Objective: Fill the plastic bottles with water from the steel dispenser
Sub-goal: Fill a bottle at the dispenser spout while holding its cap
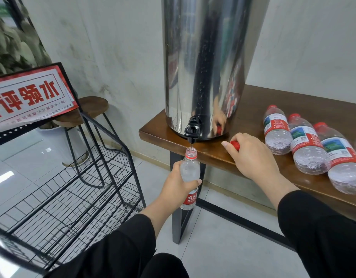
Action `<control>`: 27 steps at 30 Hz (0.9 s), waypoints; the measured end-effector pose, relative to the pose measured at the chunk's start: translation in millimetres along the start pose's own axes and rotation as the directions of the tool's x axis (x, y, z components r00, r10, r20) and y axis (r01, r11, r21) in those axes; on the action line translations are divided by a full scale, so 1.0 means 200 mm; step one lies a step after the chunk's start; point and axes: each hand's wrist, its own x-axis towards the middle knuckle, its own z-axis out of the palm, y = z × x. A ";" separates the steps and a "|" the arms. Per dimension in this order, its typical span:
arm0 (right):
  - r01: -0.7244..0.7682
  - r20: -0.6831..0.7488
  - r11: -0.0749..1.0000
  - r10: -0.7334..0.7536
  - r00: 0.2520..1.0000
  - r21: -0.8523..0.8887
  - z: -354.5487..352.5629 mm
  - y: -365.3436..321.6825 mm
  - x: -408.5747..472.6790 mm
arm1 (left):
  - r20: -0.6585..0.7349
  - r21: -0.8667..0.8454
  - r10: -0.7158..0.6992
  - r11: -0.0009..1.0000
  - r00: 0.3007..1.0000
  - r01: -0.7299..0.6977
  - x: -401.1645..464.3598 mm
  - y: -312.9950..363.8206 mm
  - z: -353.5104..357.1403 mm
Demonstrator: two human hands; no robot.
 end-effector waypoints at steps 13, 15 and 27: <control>0.001 0.029 1.000 -0.001 1.000 0.016 -0.03 -0.02 -0.01 | -0.008 0.000 0.002 1.000 1.000 -0.002 0.00 -0.01 0.00; -0.004 0.033 1.000 0.003 0.999 0.029 -0.03 -0.02 -0.02 | -0.008 -0.014 0.003 1.000 1.000 -0.003 -0.01 -0.01 0.00; 0.077 -0.009 0.953 -0.077 0.997 0.292 -0.11 -0.03 -0.05 | 0.005 -0.024 0.017 1.000 1.000 -0.017 0.00 -0.02 -0.02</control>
